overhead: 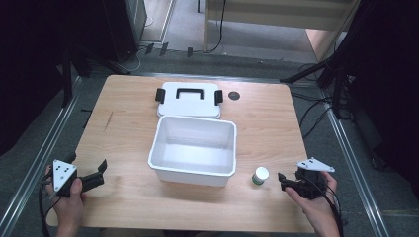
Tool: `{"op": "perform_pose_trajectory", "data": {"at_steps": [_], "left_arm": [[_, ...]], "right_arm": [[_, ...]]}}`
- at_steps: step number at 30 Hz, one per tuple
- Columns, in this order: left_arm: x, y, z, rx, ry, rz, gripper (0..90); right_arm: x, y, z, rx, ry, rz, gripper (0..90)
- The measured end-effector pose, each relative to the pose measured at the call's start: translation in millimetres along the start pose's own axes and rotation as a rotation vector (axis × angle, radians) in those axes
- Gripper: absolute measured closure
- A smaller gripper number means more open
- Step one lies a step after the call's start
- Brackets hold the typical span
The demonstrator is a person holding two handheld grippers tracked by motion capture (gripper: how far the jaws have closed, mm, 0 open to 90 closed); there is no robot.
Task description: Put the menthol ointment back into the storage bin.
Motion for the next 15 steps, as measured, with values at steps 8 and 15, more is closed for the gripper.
{"op": "perform_pose_trajectory", "data": {"at_steps": [8,15], "left_arm": [[0.1,0.1,-0.1,-0.001,0.004,-0.002,0.0],[1.1,-0.2,0.2,0.001,0.008,-0.008,0.0]], "right_arm": [[-6.1,0.0,11.0,-0.181,-0.115,0.009,27.0],[-17.3,0.8,15.4,-0.323,-0.193,0.033,24.2]]}}
Point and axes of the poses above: each handheld gripper's, and its own axes: y roughly forward along the jaws, z roughly out of its top, x roughly to its right, the point moved 9 cm from there along y, roughly forward along the jaws, and after that the axes turned 9 degrees about y, right-handed, at the moved point
